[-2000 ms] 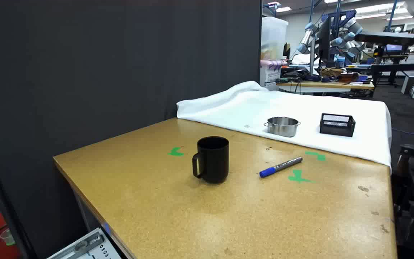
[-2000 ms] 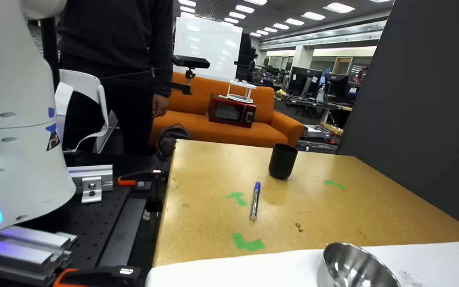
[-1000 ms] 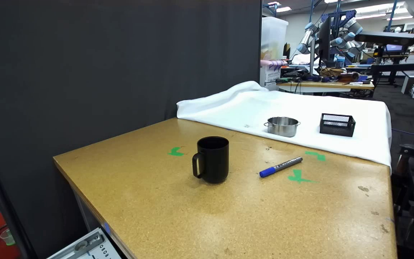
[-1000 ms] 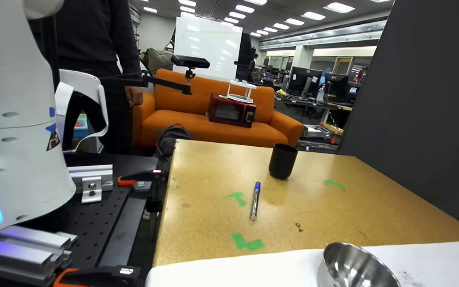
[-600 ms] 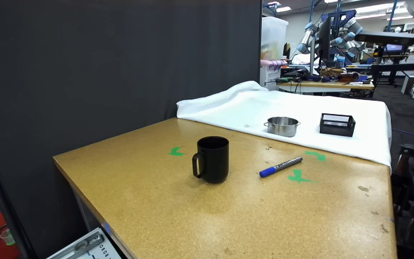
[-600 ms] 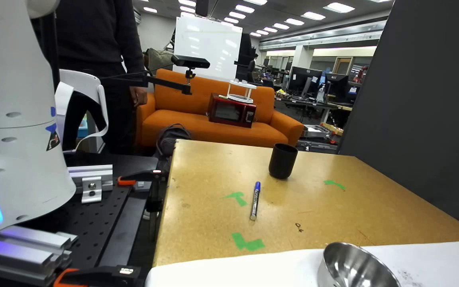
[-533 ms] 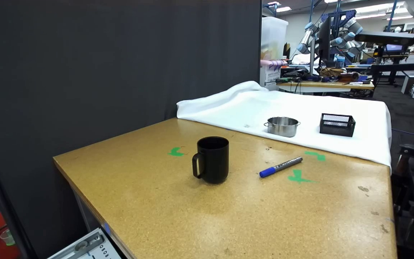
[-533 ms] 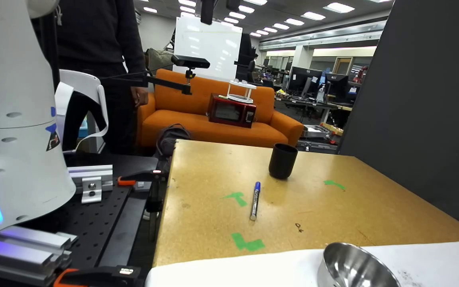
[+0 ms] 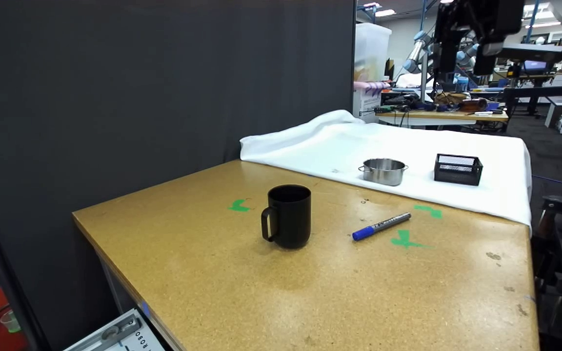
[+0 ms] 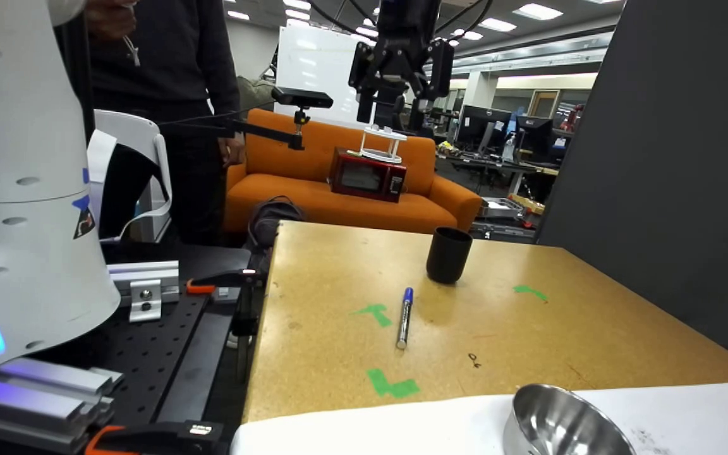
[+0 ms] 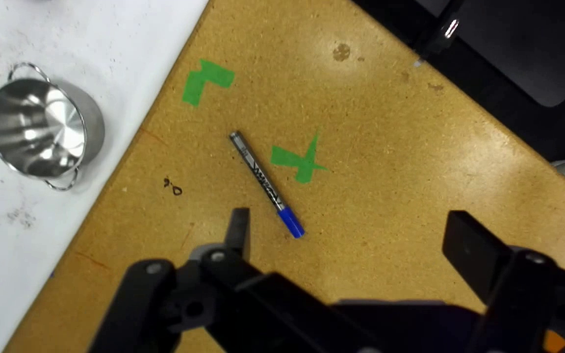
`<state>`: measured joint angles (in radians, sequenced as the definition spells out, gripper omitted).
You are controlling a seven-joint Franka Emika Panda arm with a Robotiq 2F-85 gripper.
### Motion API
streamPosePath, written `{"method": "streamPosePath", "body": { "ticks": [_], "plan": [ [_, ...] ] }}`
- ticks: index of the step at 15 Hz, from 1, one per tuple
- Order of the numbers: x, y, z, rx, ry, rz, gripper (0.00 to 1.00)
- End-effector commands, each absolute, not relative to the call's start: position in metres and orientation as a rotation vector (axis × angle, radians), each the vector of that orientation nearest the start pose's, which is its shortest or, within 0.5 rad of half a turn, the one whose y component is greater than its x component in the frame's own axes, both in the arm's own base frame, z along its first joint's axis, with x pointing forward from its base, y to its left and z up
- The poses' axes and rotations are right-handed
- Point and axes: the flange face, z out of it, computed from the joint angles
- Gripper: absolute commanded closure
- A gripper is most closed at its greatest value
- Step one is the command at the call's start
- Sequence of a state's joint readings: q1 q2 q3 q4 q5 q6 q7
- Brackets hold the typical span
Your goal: Put the blue pen inside the black mug
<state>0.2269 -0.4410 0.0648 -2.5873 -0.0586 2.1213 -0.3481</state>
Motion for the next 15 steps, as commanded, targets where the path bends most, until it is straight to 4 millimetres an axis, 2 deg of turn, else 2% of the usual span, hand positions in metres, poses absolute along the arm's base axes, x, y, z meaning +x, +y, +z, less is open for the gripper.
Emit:
{"method": "streamPosePath", "body": {
  "ticks": [1, 3, 6, 7, 9, 14, 15],
  "plan": [
    [0.397, 0.127, 0.399, -2.913, -1.293, -0.054, 0.0],
    [0.404, 0.134, 0.391, -2.851, -1.392, -0.086, 0.0],
    [0.41, 0.132, 0.372, -2.829, -1.432, -0.007, 0.0],
    [0.4, 0.134, 0.377, -2.857, -1.401, -0.027, 0.0],
    [0.403, 0.133, 0.368, -2.847, -1.409, 0.004, 0.0],
    [0.406, 0.134, 0.371, -2.846, -1.412, -0.004, 0.0],
    [0.414, 0.132, 0.363, -2.84, -1.452, 0.02, 0.0]
  ]
}}
